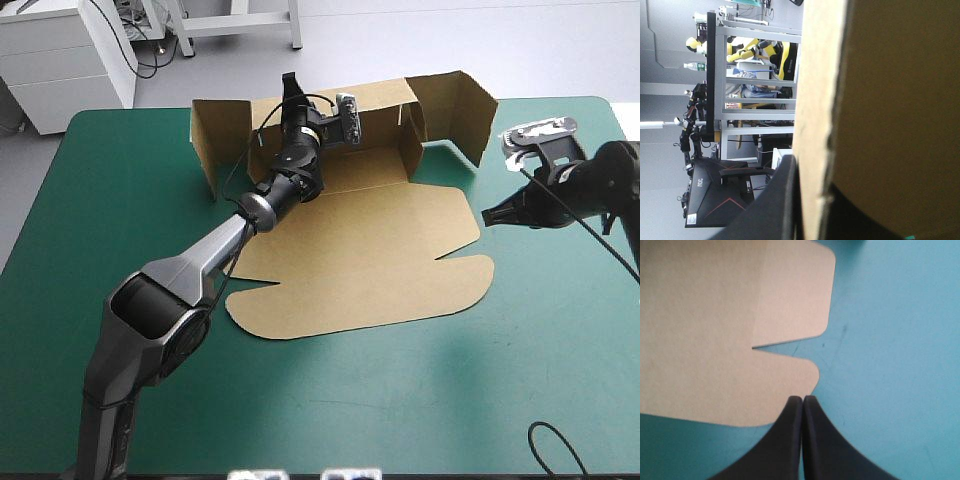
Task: Fold the box
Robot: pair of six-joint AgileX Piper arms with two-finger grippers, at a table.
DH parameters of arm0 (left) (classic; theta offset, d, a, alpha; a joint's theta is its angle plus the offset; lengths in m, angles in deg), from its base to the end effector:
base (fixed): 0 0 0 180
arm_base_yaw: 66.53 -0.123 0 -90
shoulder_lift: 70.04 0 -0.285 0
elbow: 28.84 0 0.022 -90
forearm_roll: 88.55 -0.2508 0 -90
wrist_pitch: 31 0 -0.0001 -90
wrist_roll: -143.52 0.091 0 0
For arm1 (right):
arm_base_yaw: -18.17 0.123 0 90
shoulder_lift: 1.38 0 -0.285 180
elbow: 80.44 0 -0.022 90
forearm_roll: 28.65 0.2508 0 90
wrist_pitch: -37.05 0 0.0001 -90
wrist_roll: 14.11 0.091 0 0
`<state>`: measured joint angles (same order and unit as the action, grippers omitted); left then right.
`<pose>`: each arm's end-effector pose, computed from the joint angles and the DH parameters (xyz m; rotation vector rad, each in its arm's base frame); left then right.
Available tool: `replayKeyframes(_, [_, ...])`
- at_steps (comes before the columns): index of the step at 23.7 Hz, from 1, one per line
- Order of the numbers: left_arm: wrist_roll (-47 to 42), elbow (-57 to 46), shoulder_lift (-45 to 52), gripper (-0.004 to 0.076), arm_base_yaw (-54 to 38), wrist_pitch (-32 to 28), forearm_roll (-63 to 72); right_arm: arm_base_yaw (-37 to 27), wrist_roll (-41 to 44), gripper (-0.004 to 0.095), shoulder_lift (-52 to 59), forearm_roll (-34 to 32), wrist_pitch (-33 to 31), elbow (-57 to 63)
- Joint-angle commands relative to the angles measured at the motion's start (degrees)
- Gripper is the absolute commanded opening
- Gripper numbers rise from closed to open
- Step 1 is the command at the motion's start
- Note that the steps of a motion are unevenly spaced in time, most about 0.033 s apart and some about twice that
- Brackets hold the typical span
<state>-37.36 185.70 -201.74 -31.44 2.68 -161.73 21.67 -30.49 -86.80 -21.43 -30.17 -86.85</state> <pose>0.4488 -0.2561 0.3024 1.2584 1.4814 0.9271 0.2685 0.0270 0.4015 -0.4217 2.5061 0.0791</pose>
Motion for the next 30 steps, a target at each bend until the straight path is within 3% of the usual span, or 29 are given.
replayKeyframes(1, [-3.5, 1.8, 3.7, -0.0008, 0.2, 2.1, 0.2, 0.1, 0.4, -0.0018, 4.7, 1.7, 7.4, -1.2])
replayKeyframes(5, [-4.6, 1.8, 3.7, -0.0008, 0.2, 3.3, 0.2, 0.1, 0.3, -0.0018, 3.6, 4.7, 14.1, -1.2])
replayKeyframes(7, [-4.6, 1.8, 3.7, -0.0008, 0.2, 3.3, 0.0, 0.1, 0.4, -0.0018, 1.0, 5.4, 23.1, -1.3])
replayKeyframes(9, [-4.6, 1.8, 3.7, -0.0008, 0.6, 3.3, 0.0, 0.1, 3.1, -0.0018, -2.0, 5.8, 27.9, -3.7])
replayKeyframes(20, [-4.4, 1.8, 3.7, -0.0008, 3.0, 2.5, -0.2, 0.1, 10.7, -0.0017, -25.7, 7.9, 17.5, -37.2])
replayKeyframes(25, [-4.2, 1.8, 3.7, -0.0008, 2.9, 2.4, -0.2, 0.1, 10.7, -0.0017, -29.9, 7.9, 17.2, -41.8])
replayKeyframes(30, [-4.2, 1.8, 3.7, -0.0008, 2.9, 2.2, -0.2, 0.1, 10.8, -0.0017, -34.2, 12.6, 15.7, -41.8])
